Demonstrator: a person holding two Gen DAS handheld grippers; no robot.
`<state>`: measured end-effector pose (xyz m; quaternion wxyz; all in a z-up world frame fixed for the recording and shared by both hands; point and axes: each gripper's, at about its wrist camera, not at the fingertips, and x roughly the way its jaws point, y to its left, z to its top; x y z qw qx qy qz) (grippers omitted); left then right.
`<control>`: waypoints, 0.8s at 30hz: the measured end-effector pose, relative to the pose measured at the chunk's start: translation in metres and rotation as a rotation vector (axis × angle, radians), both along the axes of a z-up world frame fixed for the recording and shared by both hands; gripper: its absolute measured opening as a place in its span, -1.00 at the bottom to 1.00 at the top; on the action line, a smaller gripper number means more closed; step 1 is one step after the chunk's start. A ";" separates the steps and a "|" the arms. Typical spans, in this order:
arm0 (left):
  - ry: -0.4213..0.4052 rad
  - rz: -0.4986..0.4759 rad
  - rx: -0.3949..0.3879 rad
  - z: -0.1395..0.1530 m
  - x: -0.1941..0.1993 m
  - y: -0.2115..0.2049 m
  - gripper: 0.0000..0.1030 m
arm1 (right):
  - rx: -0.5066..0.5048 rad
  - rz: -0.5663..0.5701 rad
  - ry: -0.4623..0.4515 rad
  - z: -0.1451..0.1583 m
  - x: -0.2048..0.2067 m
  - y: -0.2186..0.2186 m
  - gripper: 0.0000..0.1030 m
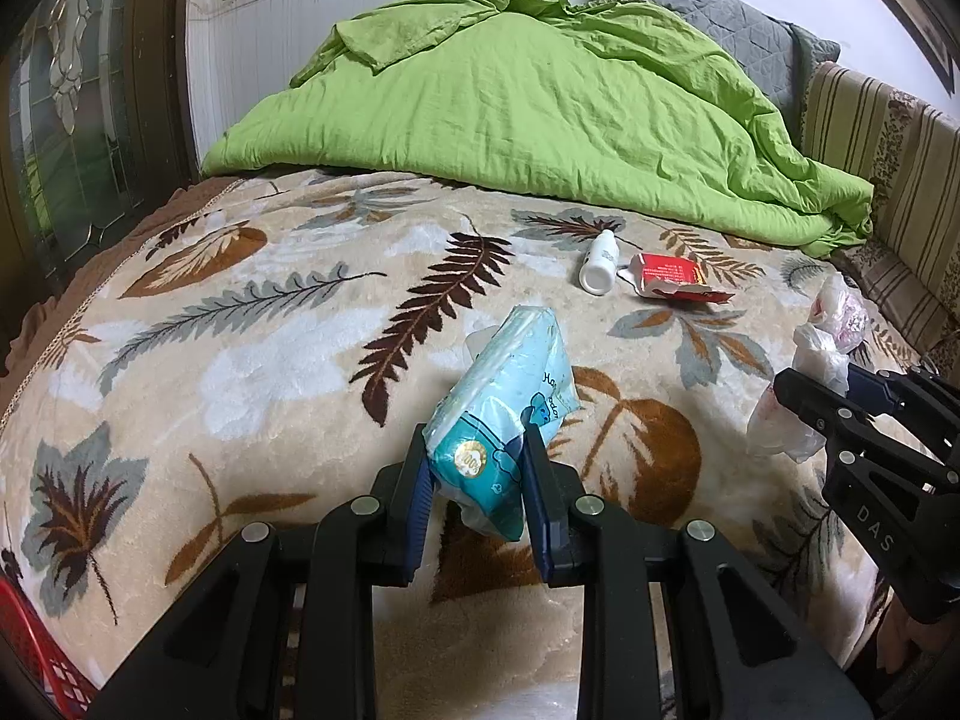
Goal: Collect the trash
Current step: 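Lift the teal pack and clear plastic bags up off the blanket, then carry both items over the red wastebasket and open both grippers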
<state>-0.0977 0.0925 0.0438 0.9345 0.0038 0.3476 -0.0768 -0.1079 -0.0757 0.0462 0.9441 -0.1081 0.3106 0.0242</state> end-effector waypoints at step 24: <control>-0.096 0.165 -0.105 0.092 -0.095 0.110 -0.49 | 0.308 0.352 0.046 0.052 -0.036 0.078 -0.44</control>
